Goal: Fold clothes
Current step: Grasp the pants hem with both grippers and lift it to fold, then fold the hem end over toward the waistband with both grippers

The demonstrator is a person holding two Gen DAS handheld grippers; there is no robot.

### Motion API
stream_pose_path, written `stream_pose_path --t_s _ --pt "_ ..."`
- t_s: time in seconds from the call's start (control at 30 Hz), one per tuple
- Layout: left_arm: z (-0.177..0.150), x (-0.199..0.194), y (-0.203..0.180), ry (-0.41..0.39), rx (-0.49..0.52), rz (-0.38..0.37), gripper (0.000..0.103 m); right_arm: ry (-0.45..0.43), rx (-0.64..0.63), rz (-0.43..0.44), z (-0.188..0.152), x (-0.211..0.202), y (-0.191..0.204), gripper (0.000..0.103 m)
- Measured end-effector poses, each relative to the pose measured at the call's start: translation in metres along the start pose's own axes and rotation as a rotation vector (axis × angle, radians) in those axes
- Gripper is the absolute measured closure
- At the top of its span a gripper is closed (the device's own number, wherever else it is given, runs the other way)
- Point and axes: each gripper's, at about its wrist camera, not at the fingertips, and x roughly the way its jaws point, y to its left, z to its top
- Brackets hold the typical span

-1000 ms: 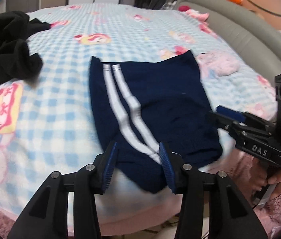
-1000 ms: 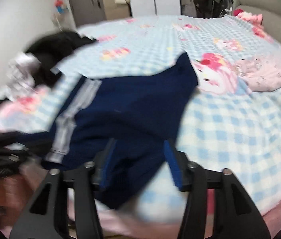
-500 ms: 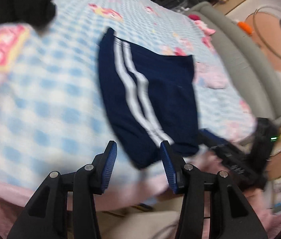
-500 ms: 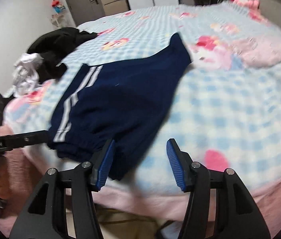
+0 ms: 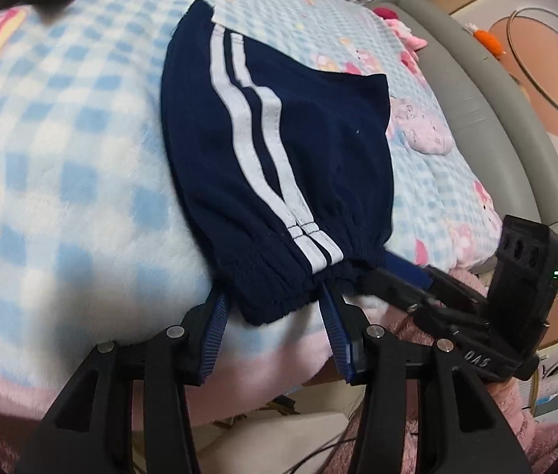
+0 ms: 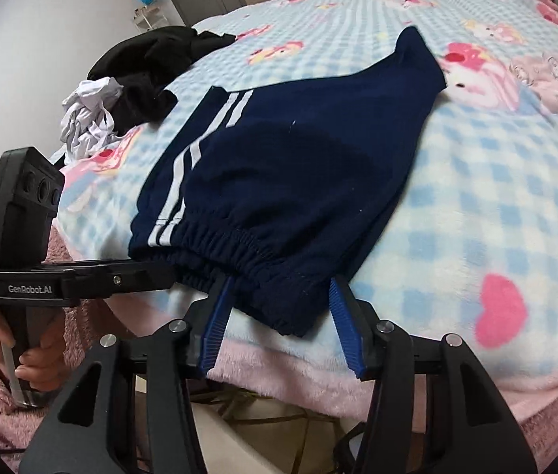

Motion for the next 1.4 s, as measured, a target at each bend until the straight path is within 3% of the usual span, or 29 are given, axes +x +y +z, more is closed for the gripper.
stream_pose_path --t_s 0.07,0.17,0.2,0.23,0.27,0.33,0.47,0.5,0.67,0.93,1.2,1.4 --pt "0.003 -0.004 0.002 -0.014 -0.002 -0.03 0.049 0.025 0.001 0.019 0.001 0.007 -0.001 0.035" --pt "0.005 -0.004 0.001 -0.041 -0.022 -0.059 0.046 0.007 0.013 0.01 0.003 0.007 -0.001 0.029" --pt "0.006 -0.005 0.0 -0.055 -0.027 -0.064 0.046 0.001 0.017 0.008 0.004 0.008 -0.001 0.03" --pt "0.006 -0.008 0.001 -0.073 -0.024 -0.069 0.048 -0.005 0.02 0.005 0.004 0.008 -0.001 0.039" --pt "0.005 -0.014 -0.002 -0.099 -0.006 -0.073 0.049 -0.011 0.024 0.002 0.005 0.008 -0.001 0.054" --pt "0.007 -0.018 -0.007 -0.127 0.032 -0.071 0.051 -0.023 0.032 -0.004 0.006 0.008 -0.001 0.064" --pt "0.009 0.002 -0.005 -0.073 0.025 -0.017 0.052 -0.048 0.047 -0.015 0.009 0.008 0.0 0.06" --pt "0.008 0.005 -0.005 -0.068 0.027 0.0 0.057 -0.054 0.051 -0.018 0.01 0.008 0.0 0.06" --pt "0.002 -0.013 -0.018 -0.119 0.108 0.037 0.071 -0.088 0.051 -0.029 0.01 0.001 0.003 0.075" --pt "-0.009 -0.036 -0.024 -0.11 0.118 -0.009 0.071 -0.147 0.043 0.022 -0.002 -0.04 0.013 0.076" --pt "-0.017 -0.025 -0.024 -0.039 0.125 -0.003 0.071 -0.121 0.099 0.066 -0.009 -0.04 0.003 0.075" --pt "-0.009 -0.039 -0.027 -0.082 0.123 -0.063 0.071 -0.107 0.127 0.092 -0.01 -0.04 -0.002 0.075"
